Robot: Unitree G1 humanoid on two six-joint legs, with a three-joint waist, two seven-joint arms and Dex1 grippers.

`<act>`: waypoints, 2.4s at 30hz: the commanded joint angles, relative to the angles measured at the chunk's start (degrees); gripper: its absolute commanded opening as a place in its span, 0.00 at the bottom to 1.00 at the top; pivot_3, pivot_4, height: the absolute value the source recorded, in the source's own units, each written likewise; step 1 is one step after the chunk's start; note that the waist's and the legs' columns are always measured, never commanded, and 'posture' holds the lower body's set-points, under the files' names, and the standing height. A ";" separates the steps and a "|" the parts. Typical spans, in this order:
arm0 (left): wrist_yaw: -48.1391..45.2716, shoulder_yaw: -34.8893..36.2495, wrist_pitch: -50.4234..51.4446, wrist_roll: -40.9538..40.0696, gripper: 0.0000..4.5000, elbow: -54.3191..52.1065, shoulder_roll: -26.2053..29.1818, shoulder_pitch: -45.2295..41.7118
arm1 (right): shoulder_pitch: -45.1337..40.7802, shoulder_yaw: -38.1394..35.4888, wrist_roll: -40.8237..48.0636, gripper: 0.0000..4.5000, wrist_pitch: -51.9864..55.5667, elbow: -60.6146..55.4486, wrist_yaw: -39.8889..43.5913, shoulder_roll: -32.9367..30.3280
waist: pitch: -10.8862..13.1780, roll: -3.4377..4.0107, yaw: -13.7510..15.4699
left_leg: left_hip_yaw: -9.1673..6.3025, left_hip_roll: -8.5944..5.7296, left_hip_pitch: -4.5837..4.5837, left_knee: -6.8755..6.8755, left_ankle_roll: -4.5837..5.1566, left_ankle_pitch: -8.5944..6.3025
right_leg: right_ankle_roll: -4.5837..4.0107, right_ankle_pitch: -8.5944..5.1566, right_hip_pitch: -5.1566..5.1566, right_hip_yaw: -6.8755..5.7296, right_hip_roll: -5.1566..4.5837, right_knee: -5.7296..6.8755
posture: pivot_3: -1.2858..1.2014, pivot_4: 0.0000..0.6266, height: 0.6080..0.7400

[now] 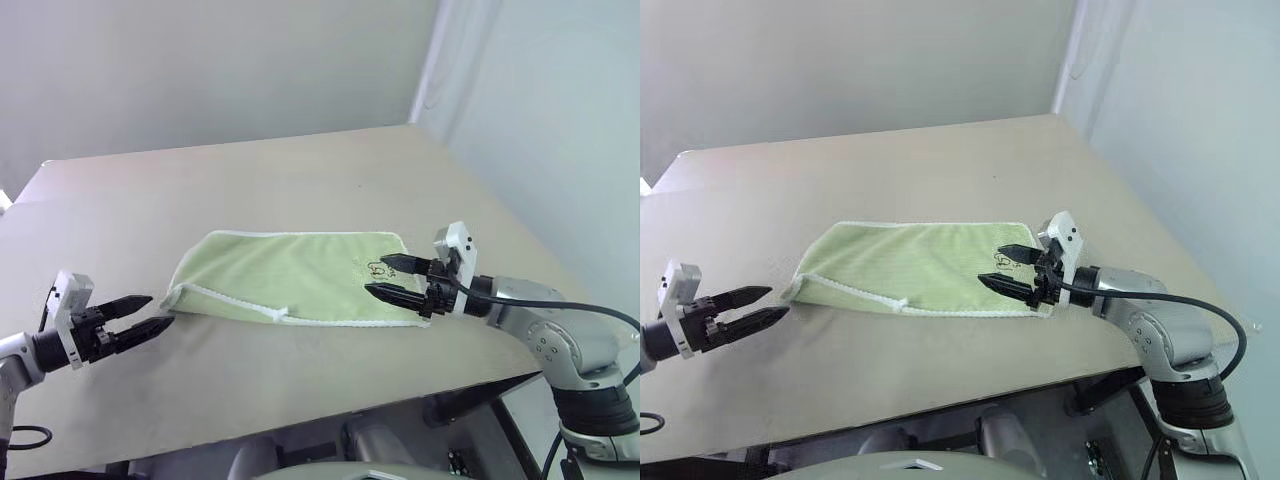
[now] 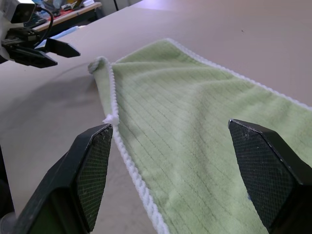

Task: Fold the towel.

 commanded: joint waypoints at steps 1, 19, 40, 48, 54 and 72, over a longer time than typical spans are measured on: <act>0.60 1.92 -0.08 -1.82 1.00 -2.17 -0.05 -0.73 | -0.96 0.06 -0.34 0.88 -0.79 -0.01 0.89 -1.22 | 0.00 0.00 -0.19 | 0.02 0.00 0.01 0.01 0.00 0.00 | 0.00 0.00 0.01 0.00 -0.01 -0.01 | 0.52 0.00 1.00; -1.97 -4.42 -9.90 3.76 1.00 13.98 0.76 -14.07 | 4.56 -3.79 -0.75 0.88 -1.44 -1.69 -2.47 -2.87 | 0.00 0.00 -0.37 | 0.08 -0.01 -0.03 -0.11 0.00 0.00 | -0.09 -0.05 -0.09 -0.03 0.02 -0.02 | 0.52 0.00 1.00; -6.21 -15.46 -25.93 15.70 1.00 37.15 -1.27 -26.58 | 5.20 -3.11 -3.56 0.88 -2.19 -1.63 -6.69 -2.00 | -0.03 -0.04 -0.20 | 0.07 -0.01 -0.04 -0.09 0.00 0.00 | -0.07 -0.03 -0.06 -0.02 0.03 0.01 | 0.52 0.00 1.00; -7.76 -15.56 -24.21 14.87 0.62 36.58 -3.42 -29.05 | 5.62 -3.16 -3.74 0.89 -1.74 -2.49 -7.76 -1.92 | -0.05 -0.08 -0.06 | 0.06 -0.01 -0.04 -0.05 0.00 0.00 | -0.07 -0.03 -0.04 -0.03 0.03 0.03 | 0.52 0.00 1.00; -7.91 -15.38 -24.07 15.08 0.14 36.61 -3.50 -29.13 | 5.65 -3.13 -3.65 0.89 -1.76 -2.51 -7.87 -1.98 | -0.05 -0.08 -0.18 | 0.06 0.00 -0.03 -0.06 0.00 0.00 | -0.07 -0.03 -0.04 -0.02 0.04 0.04 | 0.52 0.00 1.00; -3.88 -13.94 -5.75 8.77 0.01 13.42 -1.05 -23.92 | 12.42 2.07 -10.84 0.89 -3.83 0.06 -2.50 -10.28 | -0.08 -0.14 -0.44 | 0.07 -0.01 0.01 -0.06 0.01 -0.01 | -0.04 -0.05 -0.03 -0.01 0.02 0.04 | 0.52 0.00 1.00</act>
